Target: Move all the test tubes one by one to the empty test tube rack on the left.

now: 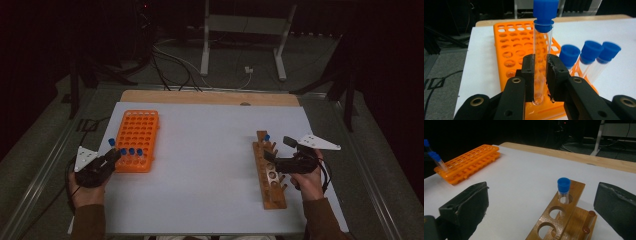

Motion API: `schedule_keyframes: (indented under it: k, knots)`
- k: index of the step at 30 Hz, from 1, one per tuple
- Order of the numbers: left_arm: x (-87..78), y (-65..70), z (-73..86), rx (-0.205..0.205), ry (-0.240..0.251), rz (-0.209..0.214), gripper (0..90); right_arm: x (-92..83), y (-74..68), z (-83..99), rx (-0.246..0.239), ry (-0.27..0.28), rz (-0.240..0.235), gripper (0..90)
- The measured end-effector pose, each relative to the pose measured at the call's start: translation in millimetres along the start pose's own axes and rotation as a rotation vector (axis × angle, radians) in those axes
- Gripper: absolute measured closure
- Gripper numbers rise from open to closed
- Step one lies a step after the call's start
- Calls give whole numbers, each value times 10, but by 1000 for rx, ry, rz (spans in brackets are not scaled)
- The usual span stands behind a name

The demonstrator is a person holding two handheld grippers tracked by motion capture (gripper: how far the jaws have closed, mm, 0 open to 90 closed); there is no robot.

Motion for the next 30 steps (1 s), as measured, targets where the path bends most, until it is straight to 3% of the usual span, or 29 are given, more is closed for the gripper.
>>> schedule_keyframes:
  k: [9,30]
  knots:
    - [59,9,96,21,-69,-8,782,-5,0,5,-1,-2,-1,0]
    - [114,11,163,29,-129,-11,782,23,-15,22,-5,-9,-7,0]
Point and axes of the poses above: each handheld gripper's, and its own axes: x roughly forward along the jaws, z roughly out of its underside, y roughly to its right, the point moved 4 cm from there along x, roughly forward along the jaws, and after that the axes turned 4 degrees about -y, right-handed, at the moved point
